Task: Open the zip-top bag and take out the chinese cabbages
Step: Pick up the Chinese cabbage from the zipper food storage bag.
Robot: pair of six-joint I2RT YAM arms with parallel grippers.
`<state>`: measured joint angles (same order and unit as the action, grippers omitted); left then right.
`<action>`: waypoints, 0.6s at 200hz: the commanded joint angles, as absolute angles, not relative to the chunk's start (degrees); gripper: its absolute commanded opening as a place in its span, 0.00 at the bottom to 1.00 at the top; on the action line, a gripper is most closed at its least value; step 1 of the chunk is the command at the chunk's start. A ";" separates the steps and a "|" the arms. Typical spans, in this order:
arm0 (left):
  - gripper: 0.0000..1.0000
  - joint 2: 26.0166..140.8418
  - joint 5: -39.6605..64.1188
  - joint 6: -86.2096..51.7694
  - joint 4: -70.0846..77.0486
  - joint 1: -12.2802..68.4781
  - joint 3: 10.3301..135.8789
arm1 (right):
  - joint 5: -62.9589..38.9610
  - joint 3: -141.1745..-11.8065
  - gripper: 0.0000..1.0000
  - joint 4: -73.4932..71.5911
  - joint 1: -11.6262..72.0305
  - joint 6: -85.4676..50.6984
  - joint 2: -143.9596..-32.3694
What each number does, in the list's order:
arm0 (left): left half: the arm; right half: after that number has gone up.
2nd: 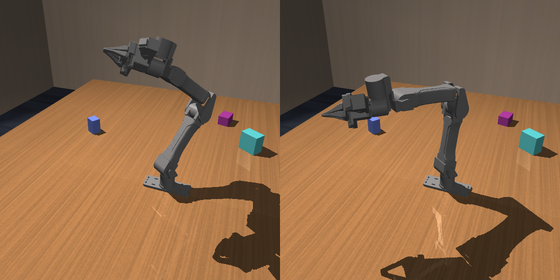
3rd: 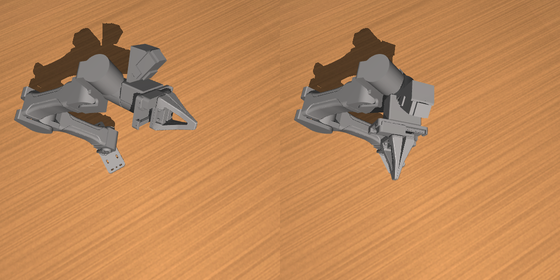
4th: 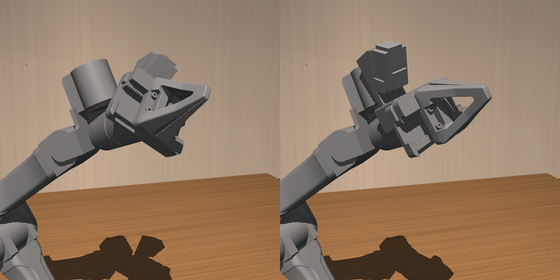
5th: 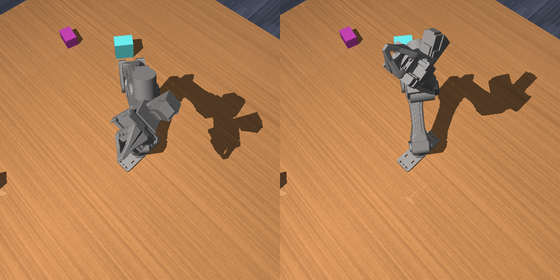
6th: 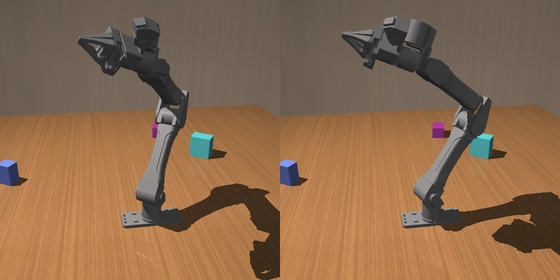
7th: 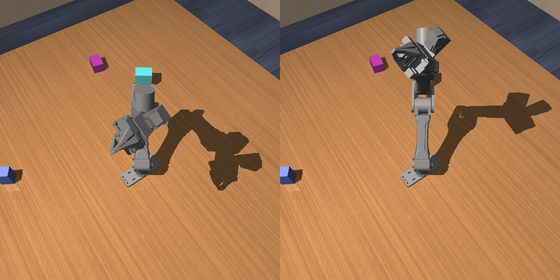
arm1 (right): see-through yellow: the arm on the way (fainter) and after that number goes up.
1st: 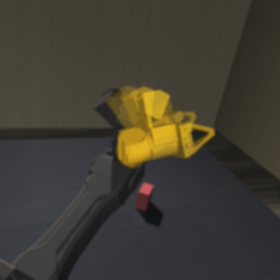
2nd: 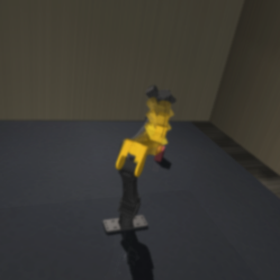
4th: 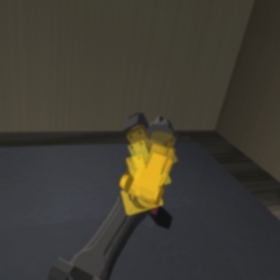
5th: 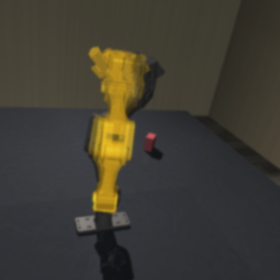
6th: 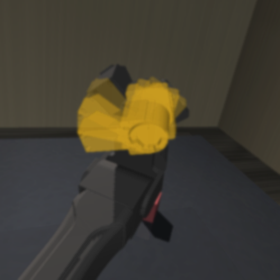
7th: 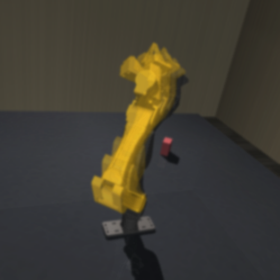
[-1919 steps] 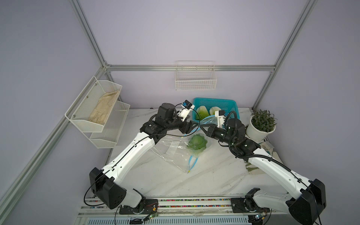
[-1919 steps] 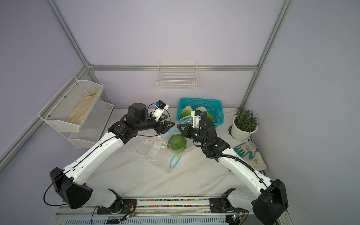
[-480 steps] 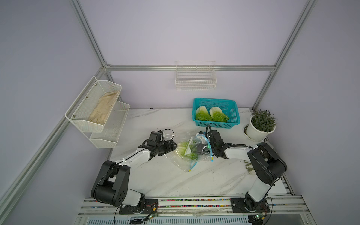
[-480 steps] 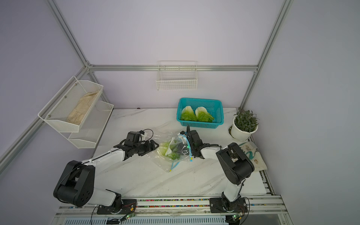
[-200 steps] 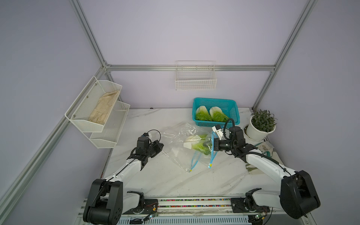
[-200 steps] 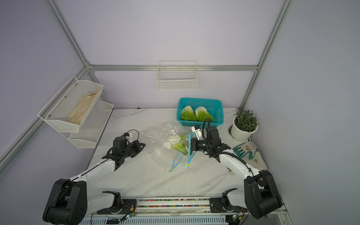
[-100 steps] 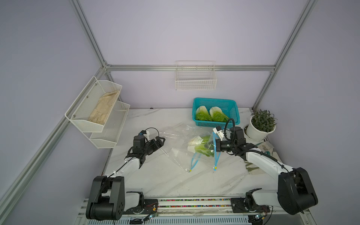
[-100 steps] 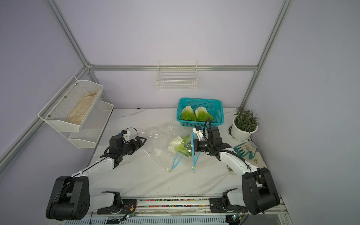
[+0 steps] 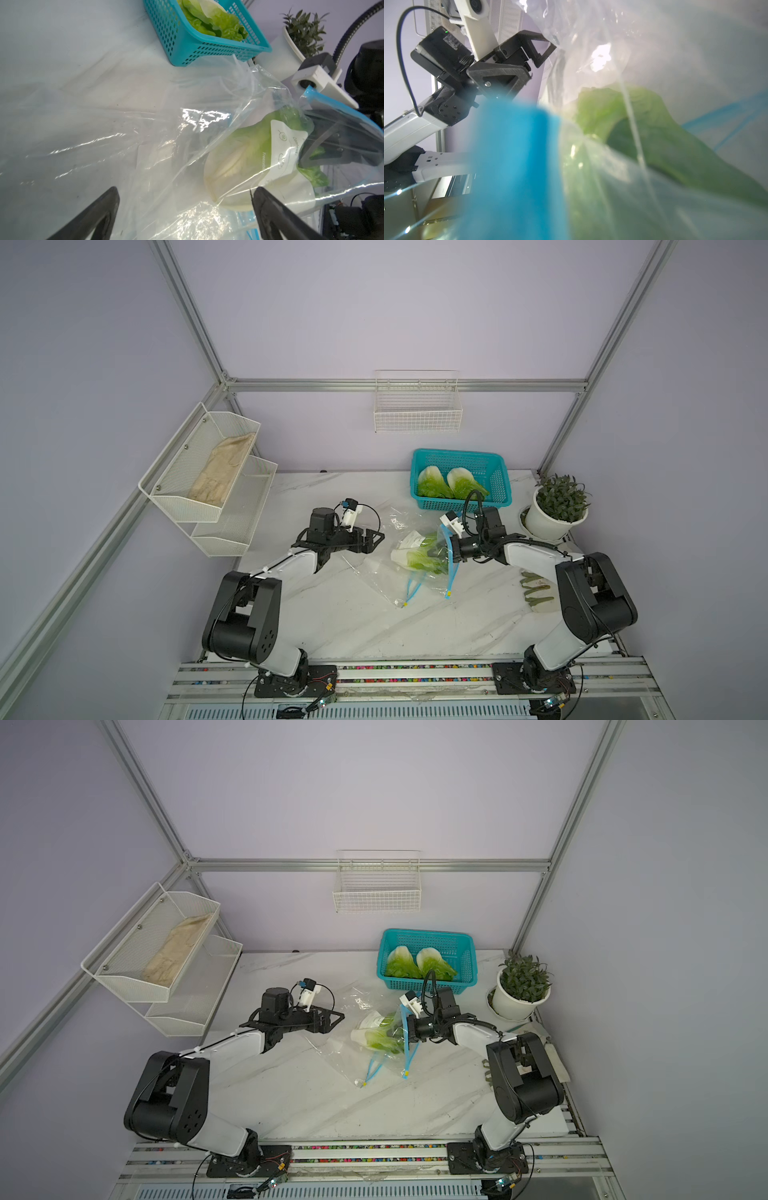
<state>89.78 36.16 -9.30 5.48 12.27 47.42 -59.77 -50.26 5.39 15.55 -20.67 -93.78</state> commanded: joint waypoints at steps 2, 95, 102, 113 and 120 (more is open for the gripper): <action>1.00 94.98 37.78 -0.32 3.60 12.22 55.68 | -63.47 -51.49 0.00 6.32 15.99 -17.56 -93.37; 0.00 104.54 44.87 -7.22 1.99 12.39 65.06 | -60.58 -51.03 0.00 6.75 16.05 -18.26 -91.80; 0.00 104.14 44.83 -8.27 2.79 12.33 64.42 | -59.56 -50.82 0.00 6.11 16.00 -19.15 -91.16; 0.00 103.23 43.41 -10.17 4.44 12.14 63.21 | -58.02 -50.79 0.00 5.95 16.00 -19.88 -90.28; 0.00 102.38 41.37 -11.40 5.21 11.97 62.11 | -57.00 -50.80 0.00 6.00 15.94 -20.38 -89.57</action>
